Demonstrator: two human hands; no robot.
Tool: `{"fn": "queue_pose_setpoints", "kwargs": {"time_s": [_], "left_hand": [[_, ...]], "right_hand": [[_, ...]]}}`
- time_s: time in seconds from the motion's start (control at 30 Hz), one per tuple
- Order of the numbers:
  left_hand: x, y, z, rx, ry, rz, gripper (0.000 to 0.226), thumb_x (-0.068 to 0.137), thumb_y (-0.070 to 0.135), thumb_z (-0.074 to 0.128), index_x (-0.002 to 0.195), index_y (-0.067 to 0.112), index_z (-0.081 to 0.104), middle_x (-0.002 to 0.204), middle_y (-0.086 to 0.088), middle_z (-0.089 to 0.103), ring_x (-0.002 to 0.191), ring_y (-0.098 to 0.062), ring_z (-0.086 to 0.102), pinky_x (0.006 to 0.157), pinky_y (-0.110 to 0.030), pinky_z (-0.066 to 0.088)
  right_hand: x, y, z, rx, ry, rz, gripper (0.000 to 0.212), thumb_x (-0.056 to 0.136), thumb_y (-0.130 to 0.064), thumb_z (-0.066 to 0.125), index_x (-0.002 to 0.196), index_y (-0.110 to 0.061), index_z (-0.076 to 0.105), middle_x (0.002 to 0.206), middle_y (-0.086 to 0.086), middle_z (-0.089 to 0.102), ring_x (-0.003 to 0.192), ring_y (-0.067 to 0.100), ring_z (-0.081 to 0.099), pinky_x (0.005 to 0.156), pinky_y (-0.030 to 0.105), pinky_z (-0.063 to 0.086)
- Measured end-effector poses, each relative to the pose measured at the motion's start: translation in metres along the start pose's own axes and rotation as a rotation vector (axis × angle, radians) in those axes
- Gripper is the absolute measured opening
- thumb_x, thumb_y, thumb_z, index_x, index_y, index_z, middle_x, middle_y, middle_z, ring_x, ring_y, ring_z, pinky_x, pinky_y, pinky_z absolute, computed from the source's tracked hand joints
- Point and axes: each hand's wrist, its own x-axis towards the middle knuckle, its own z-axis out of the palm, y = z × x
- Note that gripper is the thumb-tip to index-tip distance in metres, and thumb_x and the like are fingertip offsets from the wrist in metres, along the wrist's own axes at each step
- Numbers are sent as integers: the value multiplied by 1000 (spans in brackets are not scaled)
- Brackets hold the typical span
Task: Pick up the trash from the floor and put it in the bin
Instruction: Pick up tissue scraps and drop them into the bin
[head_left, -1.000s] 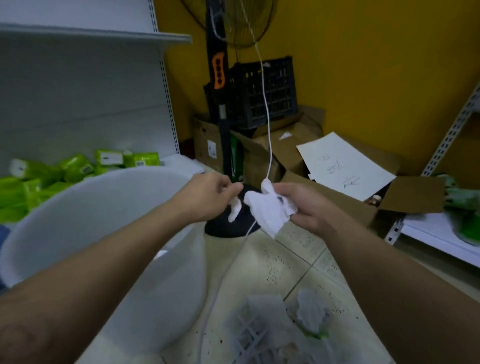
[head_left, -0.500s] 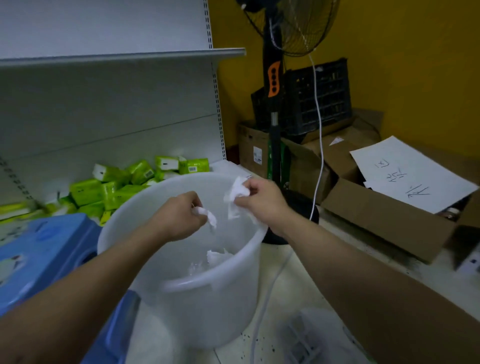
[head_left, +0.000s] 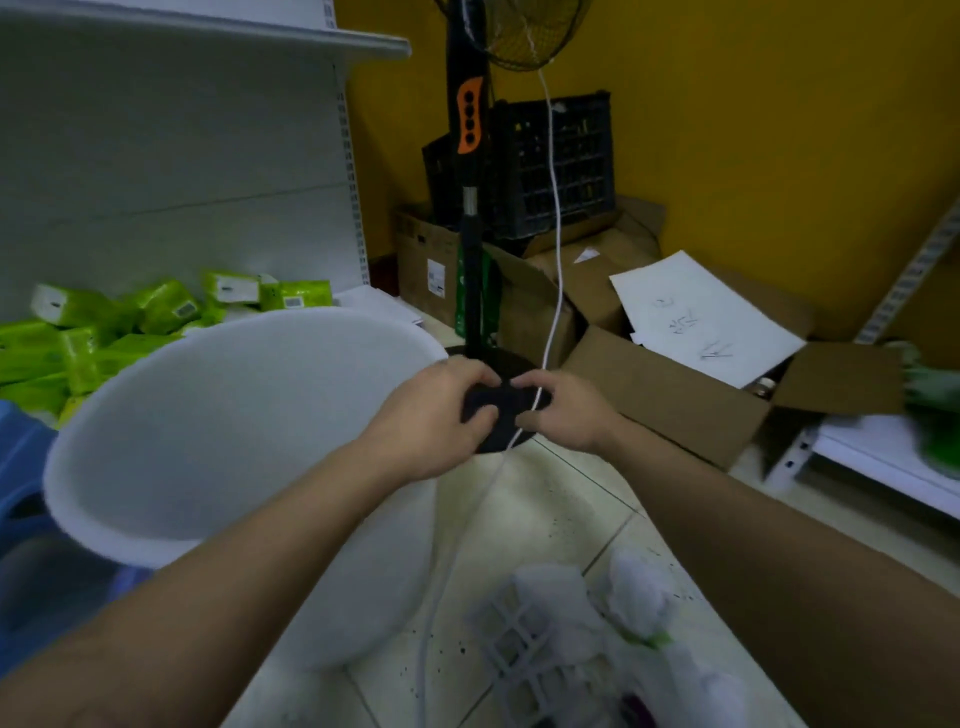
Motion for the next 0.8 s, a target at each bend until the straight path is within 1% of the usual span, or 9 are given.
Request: {"fn": "queue_pose_setpoints", "kwargs": {"time_s": [0.07,0.13,0.2,0.3,0.43,0.53,0.6,0.7,0.8], "left_hand": [[-2,16,28,-34,-72,87,32,85,37,58,117,31,56,113,8,59,98,-9,55,79,-23,45],[-5,25,61,-50,-182,92,36,86,40,57,121,32,53,119,10,56,107,-9,52,87,-28,47],[-9,25,96,-55,-309,24,40,86,41,58,124,31,51,128,8,53,116,-12,49,94,-30,44],[-25,15,153,-88,-499,-101,46,87,38,58,130,25,48,134,-2,49,120,-20,48,97,-34,42],[-65,-2,222,-174,-646,-236,48,88,36,56,133,22,45,134,-6,49,117,-23,49,98,-38,44],[-94,-15,257,-219,-668,-318,45,89,32,55,131,22,48,134,-8,49,118,-24,49,100,-40,43],[-111,-24,273,-156,-630,-372,49,87,34,54,134,24,44,138,-10,45,122,-27,45,100,-41,42],[-130,-35,287,-19,-573,-499,74,82,51,55,145,31,24,149,-11,27,130,-32,32,99,-46,39],[-143,-47,290,41,-604,-571,90,74,59,60,146,33,12,148,-12,24,131,-33,29,99,-49,38]], "right_hand": [[-10,29,-6,-104,-68,55,55,80,-27,70,133,-28,53,135,1,56,114,16,53,87,27,43],[-21,58,-13,-185,-166,150,61,80,-29,71,137,-31,47,145,2,46,127,21,47,97,32,41],[-31,88,-19,-215,-258,250,65,81,-31,71,139,-31,43,150,3,38,132,25,41,103,36,39],[-47,135,-17,-220,-328,366,61,82,-28,70,139,-25,46,153,5,35,136,25,38,109,36,34],[-66,191,2,-331,-439,461,53,86,-24,66,136,-21,50,151,9,37,136,27,38,106,30,34],[-69,213,26,-371,-536,465,48,87,-21,63,133,-21,54,148,10,40,131,25,43,97,24,37],[-69,225,45,-381,-593,467,46,87,-20,62,132,-21,55,150,8,38,132,23,42,98,23,38],[-67,239,67,-396,-678,452,52,90,-22,60,139,-18,46,152,8,36,134,22,40,99,19,33],[-65,248,81,-356,-587,467,72,85,-27,68,146,-16,32,149,11,40,132,26,43,102,26,36]]}}
